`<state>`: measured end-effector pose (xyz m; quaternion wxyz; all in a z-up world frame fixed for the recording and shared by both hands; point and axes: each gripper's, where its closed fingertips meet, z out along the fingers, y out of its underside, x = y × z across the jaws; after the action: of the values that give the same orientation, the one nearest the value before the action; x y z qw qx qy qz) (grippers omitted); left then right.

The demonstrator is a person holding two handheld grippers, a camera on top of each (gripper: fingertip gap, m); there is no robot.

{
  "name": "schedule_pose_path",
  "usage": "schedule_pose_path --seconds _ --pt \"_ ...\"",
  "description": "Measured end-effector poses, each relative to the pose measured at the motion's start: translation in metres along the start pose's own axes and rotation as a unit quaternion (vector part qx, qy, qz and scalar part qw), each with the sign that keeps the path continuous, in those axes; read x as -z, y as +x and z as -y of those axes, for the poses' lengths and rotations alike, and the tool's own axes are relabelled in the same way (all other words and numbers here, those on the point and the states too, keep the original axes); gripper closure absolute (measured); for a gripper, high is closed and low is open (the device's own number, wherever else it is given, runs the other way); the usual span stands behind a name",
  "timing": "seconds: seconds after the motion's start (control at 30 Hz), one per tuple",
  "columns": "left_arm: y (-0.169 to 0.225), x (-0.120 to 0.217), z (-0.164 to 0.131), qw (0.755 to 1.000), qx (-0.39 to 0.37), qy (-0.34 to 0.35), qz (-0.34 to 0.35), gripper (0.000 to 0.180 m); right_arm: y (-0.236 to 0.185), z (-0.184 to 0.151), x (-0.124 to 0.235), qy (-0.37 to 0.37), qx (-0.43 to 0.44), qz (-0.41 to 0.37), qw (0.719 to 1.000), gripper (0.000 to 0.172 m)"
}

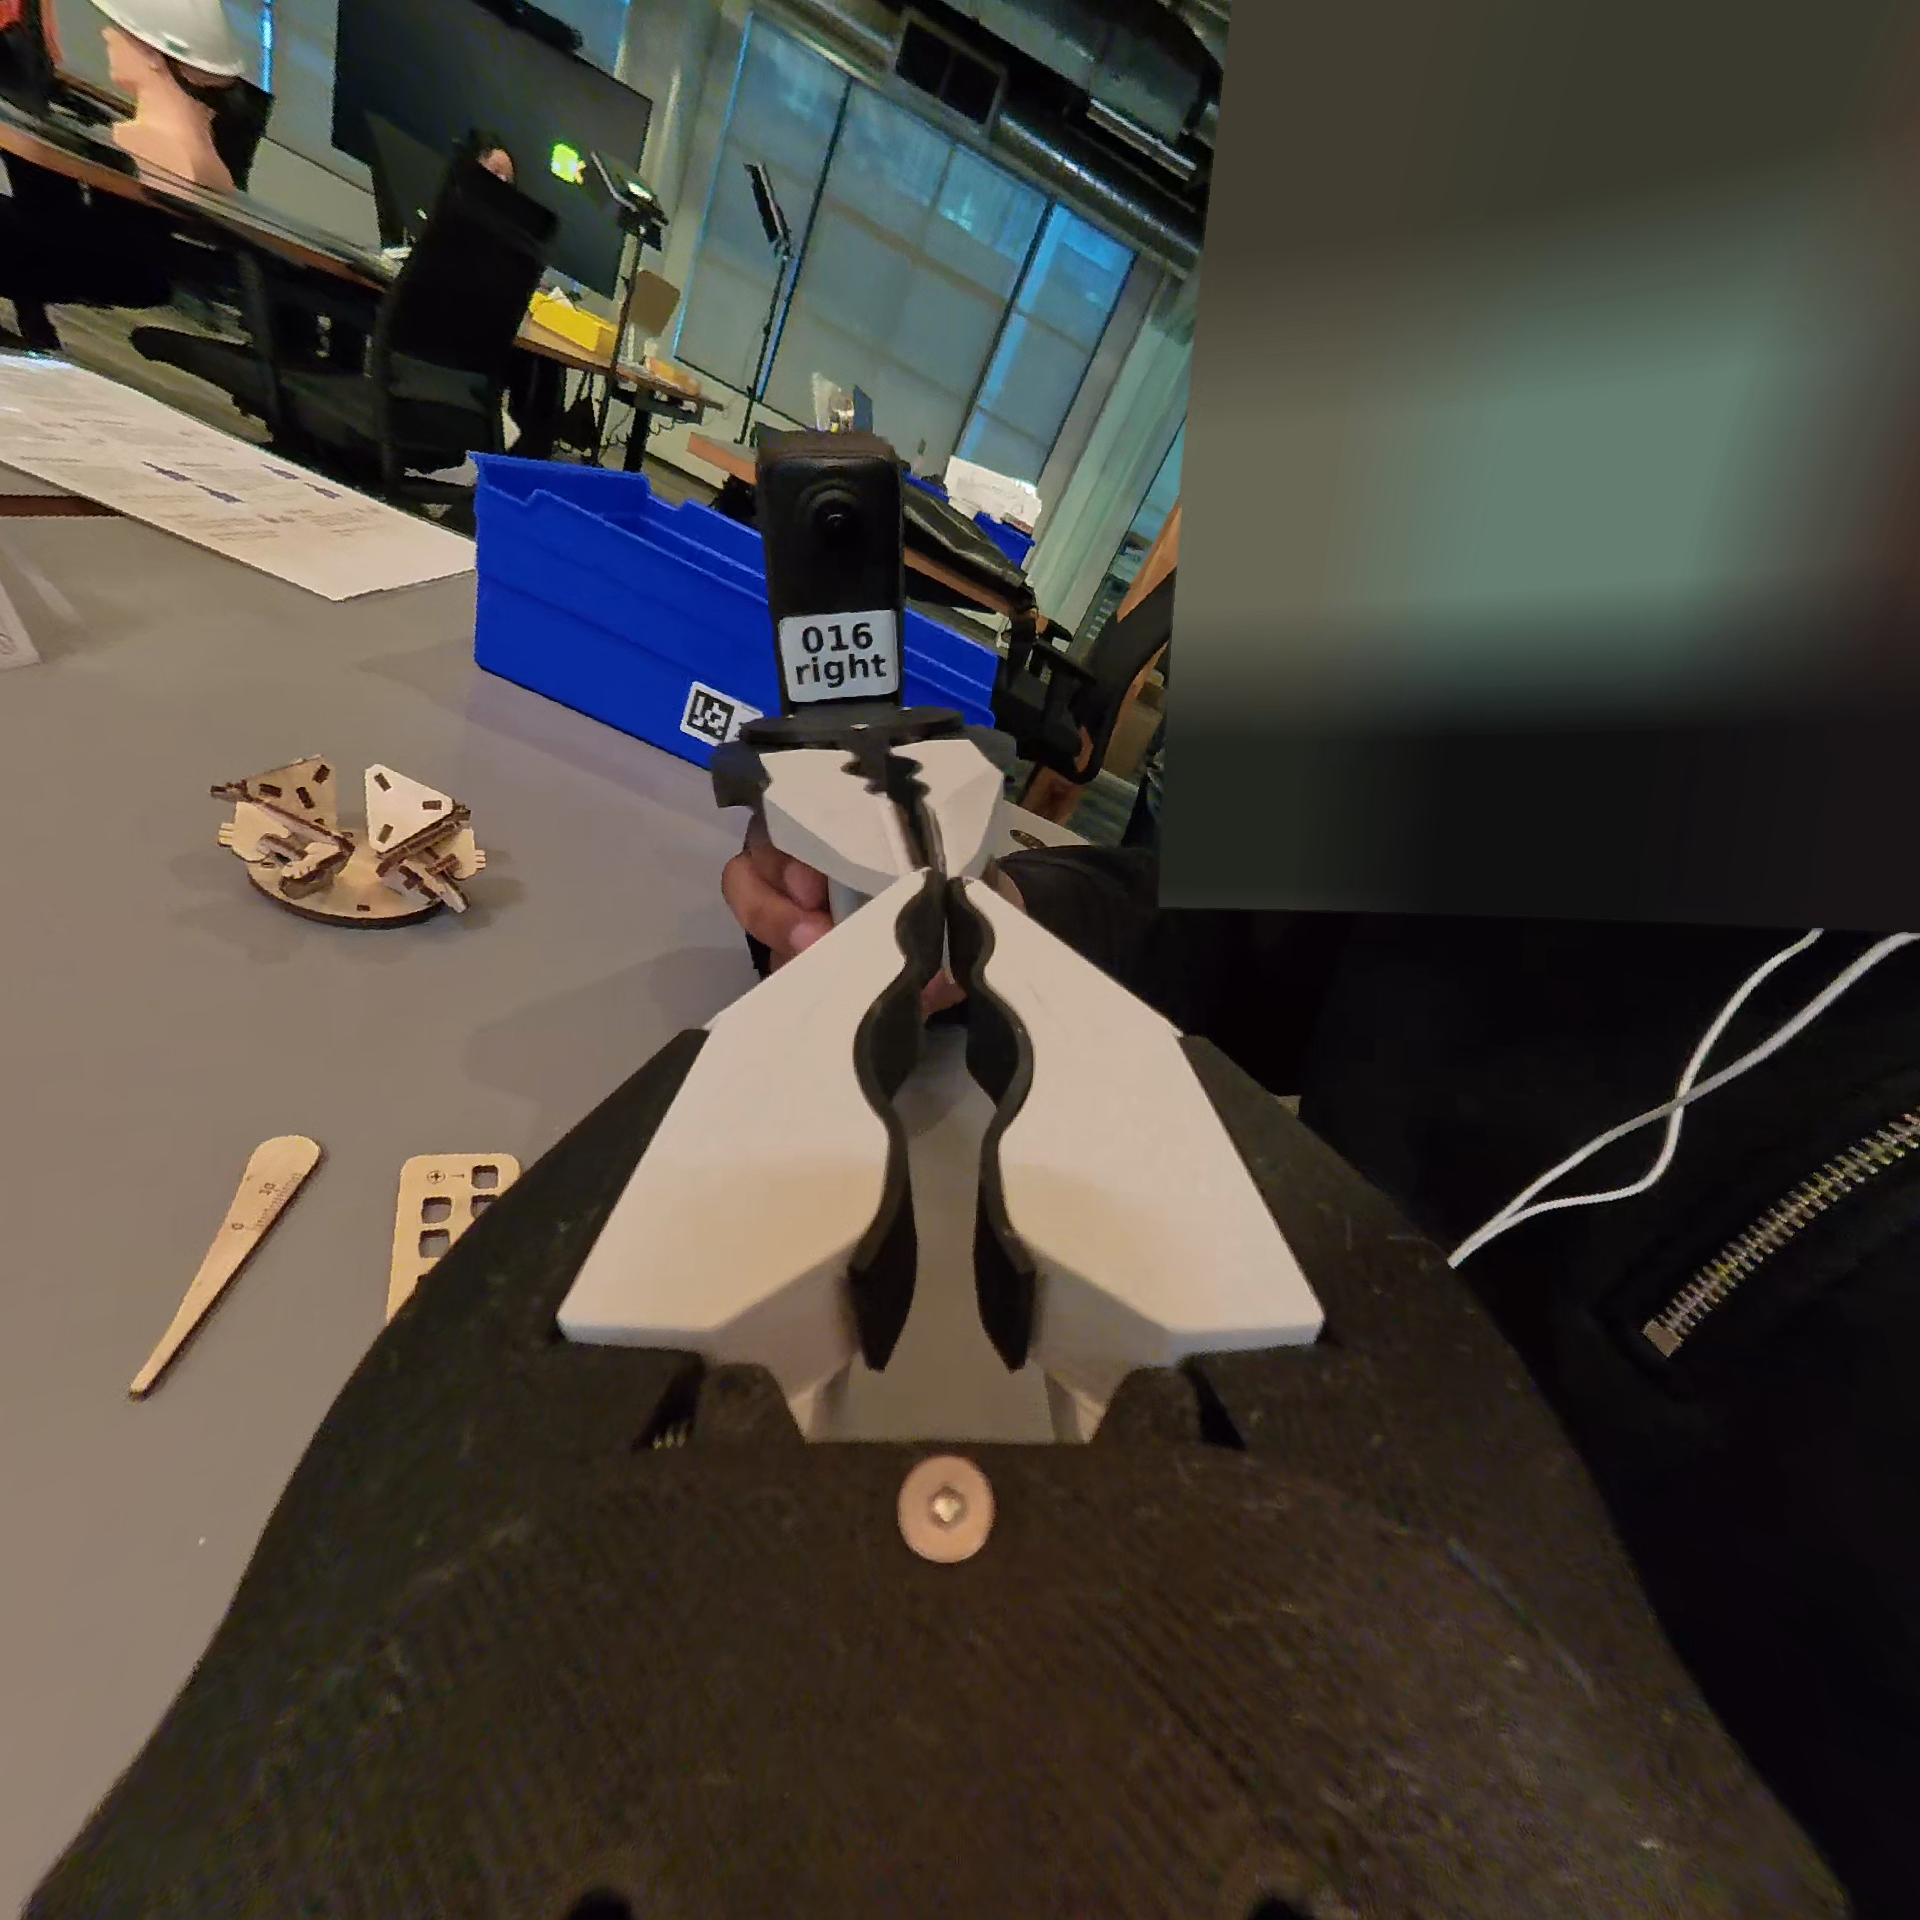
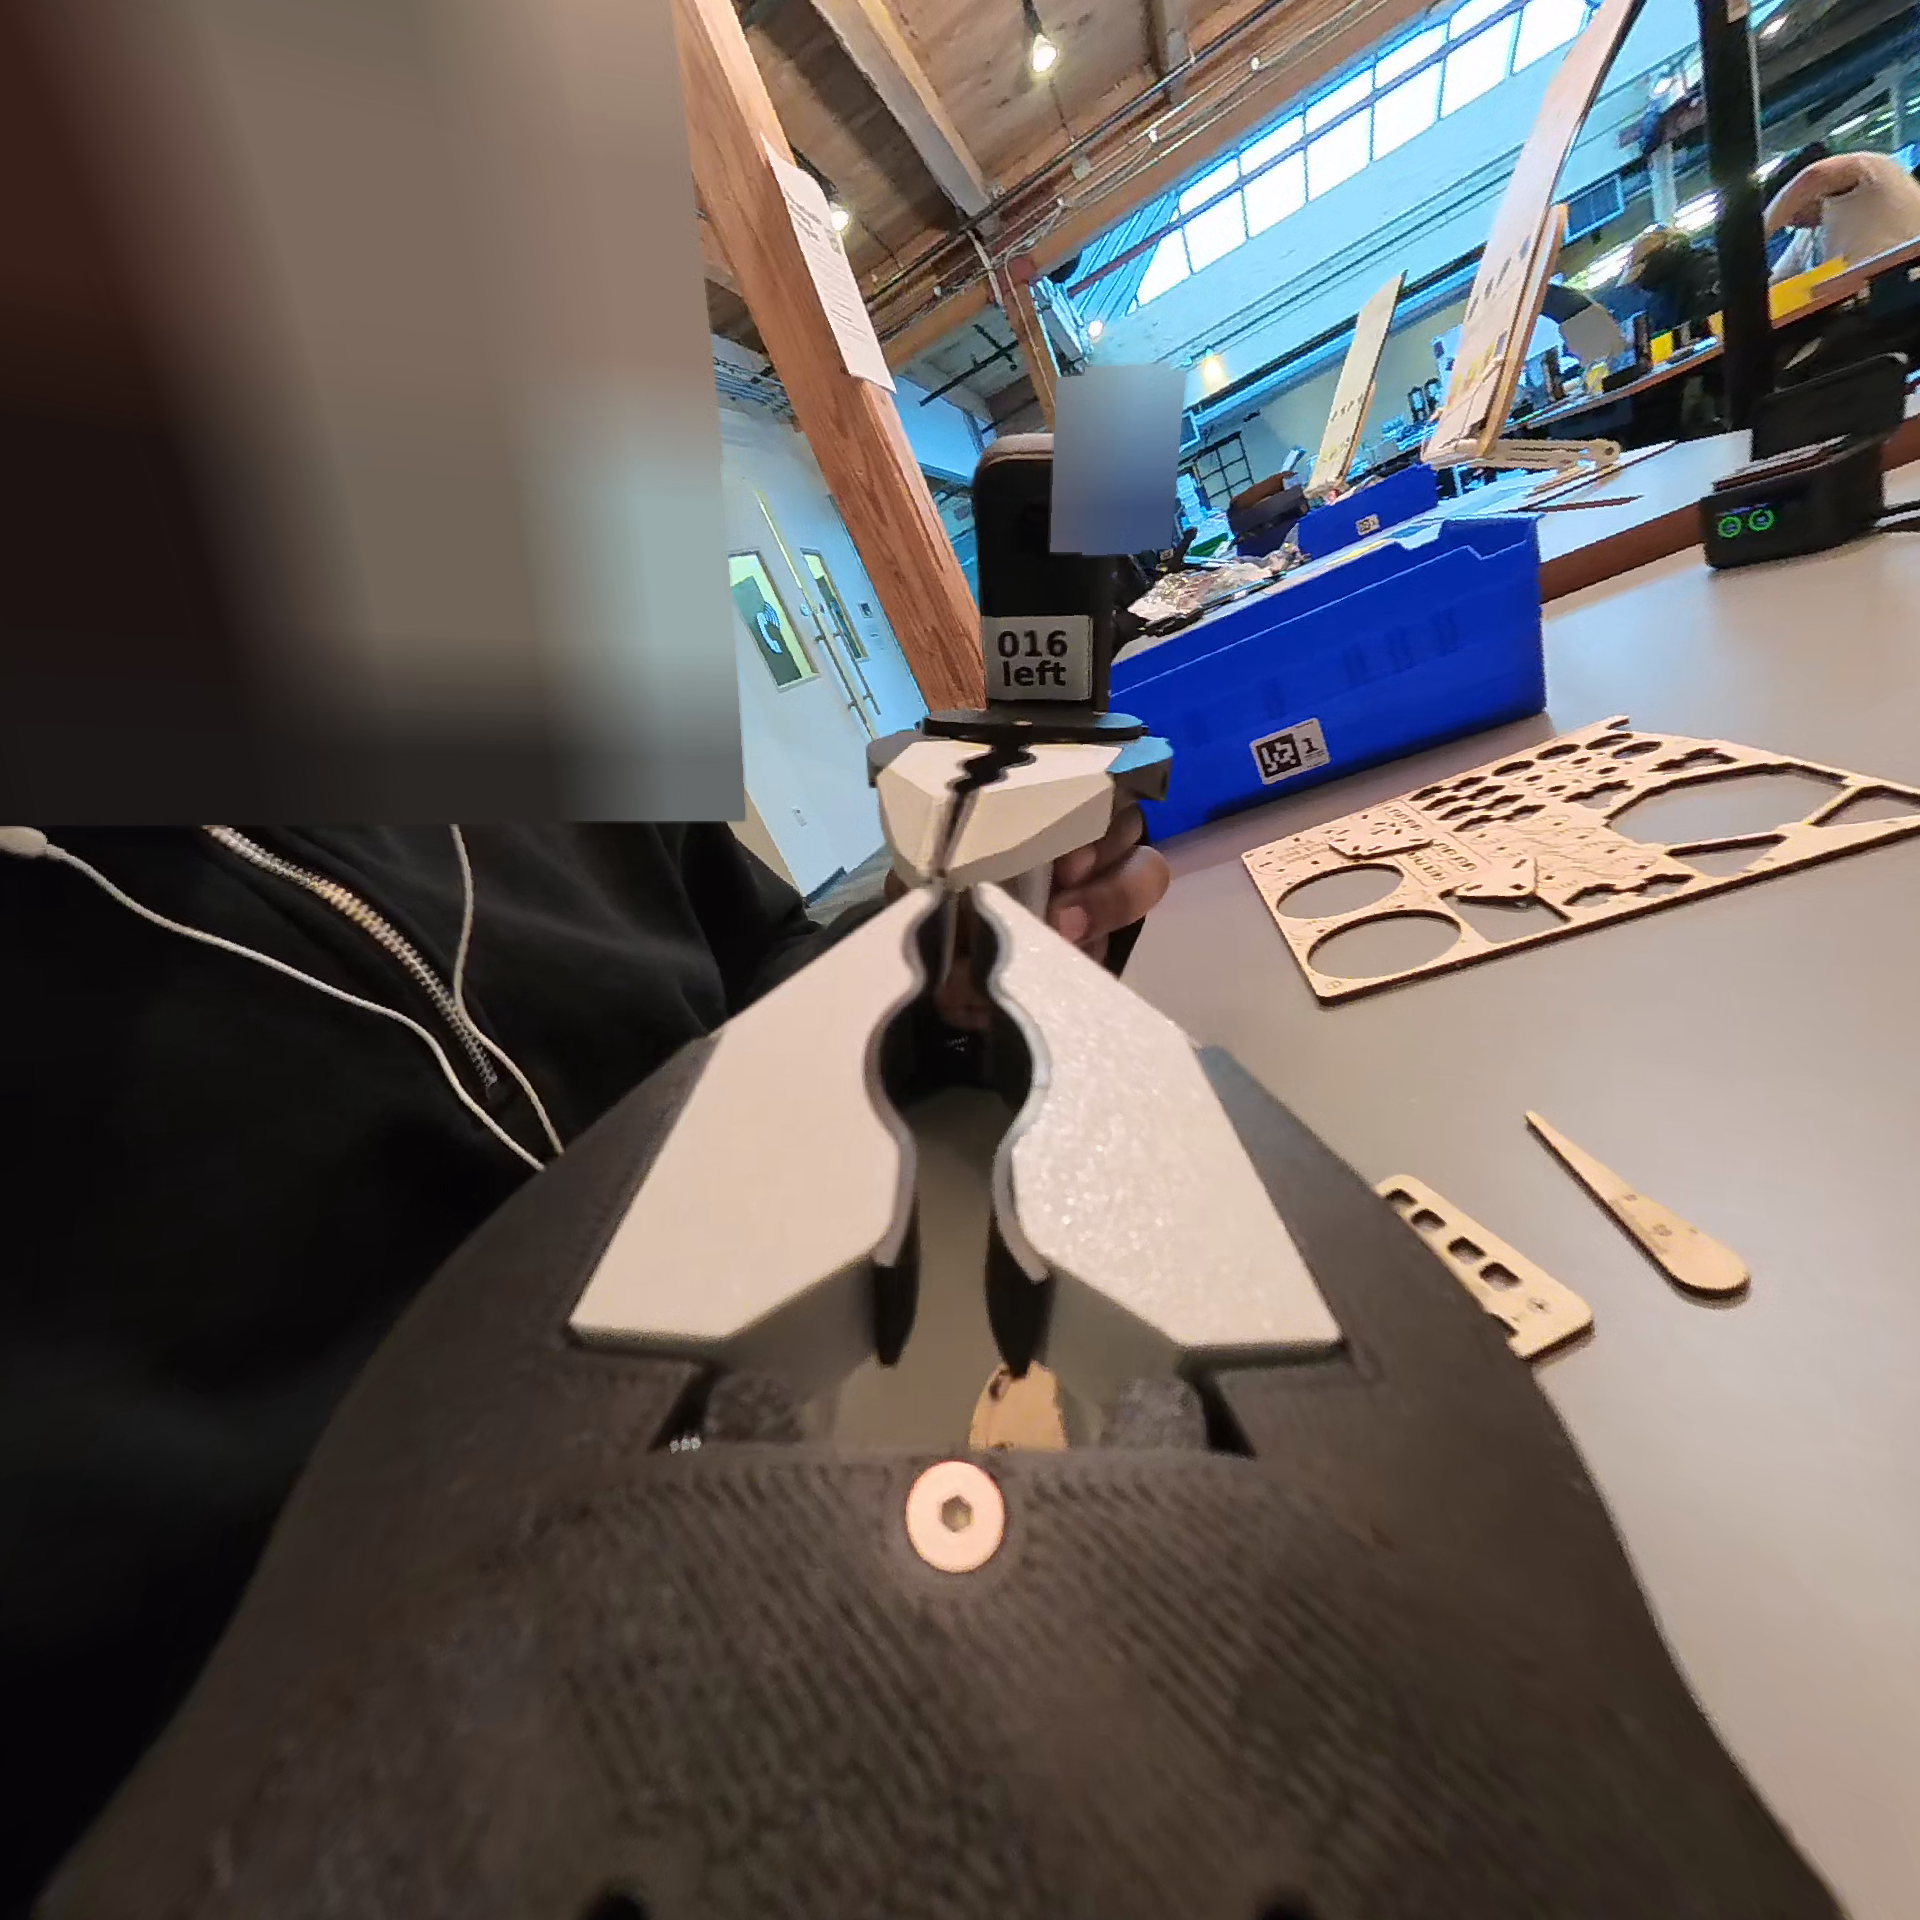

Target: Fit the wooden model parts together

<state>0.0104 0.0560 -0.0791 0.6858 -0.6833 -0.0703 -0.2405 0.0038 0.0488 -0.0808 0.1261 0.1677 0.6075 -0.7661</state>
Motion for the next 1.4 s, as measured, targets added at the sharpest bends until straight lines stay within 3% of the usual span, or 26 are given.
schedule_pose_path --seconds 0.2,0.43,0.53,0.63,0.77,1.03,1.17,1.23,1.33,1.4 --pt "-0.007 0.006 0.006 1.0 0.001 0.017 0.019 0.18 0.005 -0.001 0.003 -0.011 0.012 -0.02 1.0 0.172" --pt "-0.032 0.027 0.015 0.993 -0.038 0.023 0.107 0.18 0.013 0.008 0.012 0.001 0.027 -0.05 0.998 0.166" --pt "-0.035 0.035 -0.002 0.988 -0.067 -0.047 0.135 0.18 0.016 0.004 0.012 -0.012 0.038 -0.062 0.997 0.161" --pt "-0.026 0.047 -0.04 0.975 -0.075 -0.162 0.135 0.18 0.015 -0.001 0.011 -0.026 0.052 -0.073 0.996 0.159" --pt "-0.015 0.065 -0.101 0.936 -0.073 -0.316 0.14 0.174 0.015 -0.003 0.008 -0.028 0.051 -0.075 0.995 0.158" --pt "-0.014 0.06 -0.133 0.921 -0.06 -0.362 0.13 0.17 0.015 -0.004 0.005 -0.024 0.035 -0.071 0.997 0.156" --pt "-0.016 0.059 -0.131 0.921 -0.069 -0.359 0.133 0.18 0.015 -0.002 0.004 -0.024 0.039 -0.073 0.996 0.156" --pt "-0.012 0.055 -0.117 0.938 -0.07 -0.315 0.122 0.18 0.017 -0.002 0.004 -0.022 0.041 -0.073 0.996 0.156" --pt "-0.002 0.05 -0.062 0.987 -0.024 -0.136 0.083 0.18 0.018 -0.005 0.003 -0.033 0.054 -0.076 0.995 0.155" --pt "0.002 0.053 -0.022 0.998 0.057 0.003 0.035 0.18 0.018 -0.012 -0.001 -0.056 0.086 -0.086 0.991 0.153"
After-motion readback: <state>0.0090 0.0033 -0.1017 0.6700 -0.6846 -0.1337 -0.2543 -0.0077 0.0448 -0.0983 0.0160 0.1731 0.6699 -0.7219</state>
